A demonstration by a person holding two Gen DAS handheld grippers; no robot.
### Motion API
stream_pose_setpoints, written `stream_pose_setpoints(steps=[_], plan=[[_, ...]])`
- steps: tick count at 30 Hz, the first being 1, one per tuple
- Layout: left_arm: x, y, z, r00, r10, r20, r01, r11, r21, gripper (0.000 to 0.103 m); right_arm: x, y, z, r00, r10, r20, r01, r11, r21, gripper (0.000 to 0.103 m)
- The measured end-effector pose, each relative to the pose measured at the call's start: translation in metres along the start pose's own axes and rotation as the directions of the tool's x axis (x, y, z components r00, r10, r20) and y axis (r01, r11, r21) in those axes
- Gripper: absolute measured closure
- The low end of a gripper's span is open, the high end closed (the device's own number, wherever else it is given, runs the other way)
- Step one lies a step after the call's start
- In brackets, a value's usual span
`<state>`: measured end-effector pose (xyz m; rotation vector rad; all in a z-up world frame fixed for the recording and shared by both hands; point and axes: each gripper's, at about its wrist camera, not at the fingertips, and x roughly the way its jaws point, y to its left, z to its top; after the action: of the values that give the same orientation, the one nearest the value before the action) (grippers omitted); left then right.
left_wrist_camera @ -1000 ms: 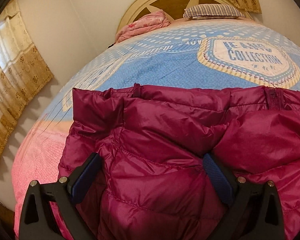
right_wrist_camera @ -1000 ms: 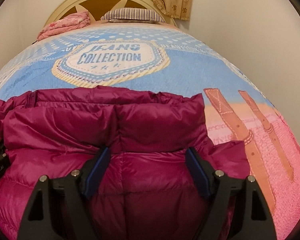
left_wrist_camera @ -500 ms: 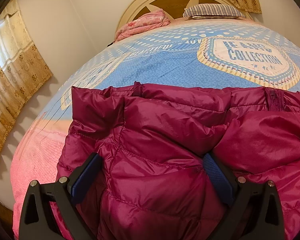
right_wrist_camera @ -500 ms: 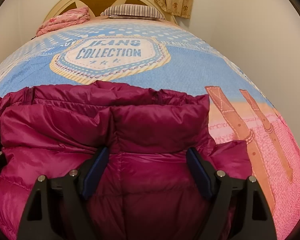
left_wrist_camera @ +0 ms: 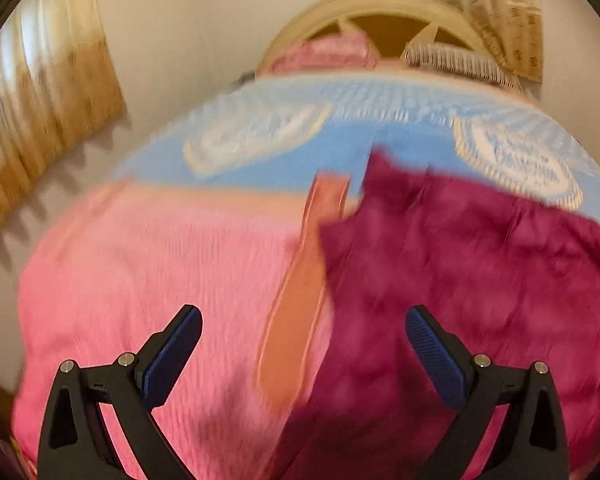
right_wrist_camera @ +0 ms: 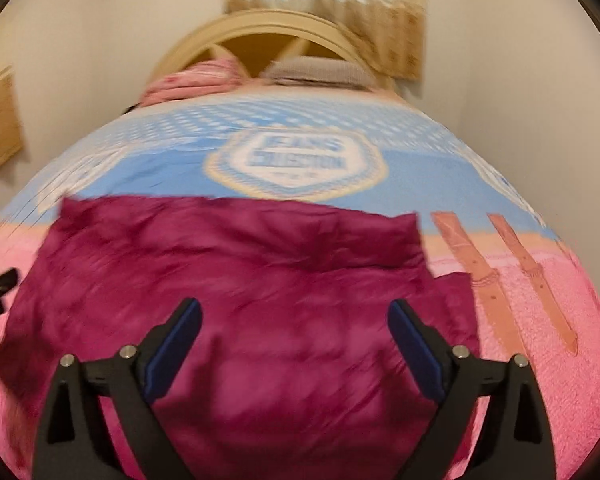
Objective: Fold large clothes
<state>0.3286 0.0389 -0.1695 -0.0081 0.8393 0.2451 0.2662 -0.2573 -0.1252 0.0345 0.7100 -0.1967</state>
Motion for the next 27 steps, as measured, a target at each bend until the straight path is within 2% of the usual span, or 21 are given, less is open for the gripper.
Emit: stream_pose_setpoints(steps=[3,5,7,10,13,17,18,20,23,24,25,26,27], plan=[[0.01,0.009,-0.026,0.999,-0.023,-0.046,0.021,0.999,-0.038,0.001,-0.012,0.023,-0.018,1.0,0.018,0.017,-0.017,0.998,-0.058,0.007],[0.015,0.007,-0.034,0.996,-0.061,-0.065,0.057,0.997,-0.059,0.001,-0.01,0.034,-0.03,1.0,-0.001,0.009,0.002,0.995,-0.097,0.006],[0.018,-0.001,-0.039,0.994,-0.088,-0.063,0.083,0.994,-0.065,0.001,0.003,0.039,-0.041,0.999,-0.024,-0.027,0.02,0.99,-0.137,0.006],[0.022,-0.012,-0.042,0.994,-0.089,-0.059,0.087,0.996,-0.034,0.001,0.02,0.038,-0.053,0.998,-0.041,-0.054,0.033,0.991,-0.133,0.006],[0.026,-0.017,-0.044,0.992,-0.116,-0.057,0.114,0.993,-0.036,0.004,0.03,0.039,-0.059,0.995,-0.075,-0.071,0.064,0.988,-0.14,0.002],[0.025,-0.022,-0.045,0.985,-0.166,-0.045,0.165,0.986,-0.02,0.021,0.037,0.039,-0.06,0.991,-0.08,-0.108,0.065,0.989,-0.133,0.001],[0.024,-0.023,-0.045,0.984,-0.175,-0.044,0.175,0.984,-0.016,0.022,0.037,0.039,-0.061,0.991,-0.081,-0.109,0.066,0.989,-0.134,0.001],[0.024,-0.025,-0.043,0.978,-0.202,-0.044,0.202,0.979,-0.014,0.033,0.036,0.039,-0.061,0.991,-0.085,-0.106,0.07,0.988,-0.137,0.001],[0.022,-0.03,-0.041,0.976,-0.214,-0.039,0.214,0.977,0.007,0.044,0.033,0.04,-0.064,0.991,-0.088,-0.097,0.074,0.988,-0.134,0.001],[0.02,-0.033,-0.041,0.973,-0.229,-0.034,0.229,0.973,0.018,0.051,0.033,0.041,-0.064,0.992,-0.088,-0.094,0.075,0.988,-0.133,0.001],[0.021,-0.032,-0.041,0.968,-0.25,-0.035,0.251,0.968,0.026,0.065,0.032,0.041,-0.065,0.992,-0.089,-0.091,0.077,0.988,-0.133,0.001],[0.021,-0.034,-0.039,0.963,-0.268,-0.038,0.269,0.963,0.029,0.075,0.033,0.041,-0.064,0.992,-0.09,-0.091,0.077,0.988,-0.133,0.001],[0.019,-0.038,-0.04,0.963,-0.267,-0.034,0.268,0.963,0.04,0.078,0.031,0.043,-0.066,0.992,-0.09,-0.089,0.077,0.988,-0.132,0.001]])
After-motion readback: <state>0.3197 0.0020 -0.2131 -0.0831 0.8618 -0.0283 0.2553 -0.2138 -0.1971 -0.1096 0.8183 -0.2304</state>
